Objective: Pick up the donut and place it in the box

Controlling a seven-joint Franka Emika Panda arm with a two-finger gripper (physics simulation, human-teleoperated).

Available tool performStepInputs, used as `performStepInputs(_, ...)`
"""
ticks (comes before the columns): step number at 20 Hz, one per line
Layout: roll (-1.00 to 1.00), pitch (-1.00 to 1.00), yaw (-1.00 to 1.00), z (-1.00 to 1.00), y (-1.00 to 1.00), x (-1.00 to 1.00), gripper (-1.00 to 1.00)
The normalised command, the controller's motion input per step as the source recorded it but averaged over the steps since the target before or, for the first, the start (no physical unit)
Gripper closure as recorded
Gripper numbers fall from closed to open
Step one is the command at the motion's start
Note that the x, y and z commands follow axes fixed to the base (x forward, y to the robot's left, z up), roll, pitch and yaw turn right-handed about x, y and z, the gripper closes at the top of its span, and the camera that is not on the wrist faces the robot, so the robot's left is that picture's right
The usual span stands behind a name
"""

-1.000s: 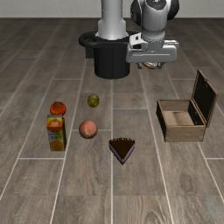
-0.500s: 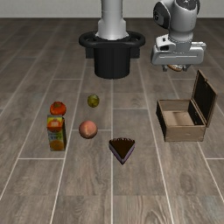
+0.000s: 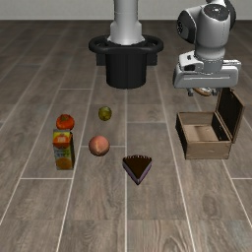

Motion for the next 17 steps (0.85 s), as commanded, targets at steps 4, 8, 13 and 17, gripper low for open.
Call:
performStepInputs(4,0.0,0.0,0.0,0.0,0.25,0.25,1.0)
performStepInputs(8,0.0,0.0,0.0,0.0,0.0,0.0,-1.0)
performStepInputs(13,0.0,0.0,0.0,0.0,0.0,0.0,-1.0)
performStepInputs(17,0.0,0.0,0.0,0.0,0.0,0.0,-1.0)
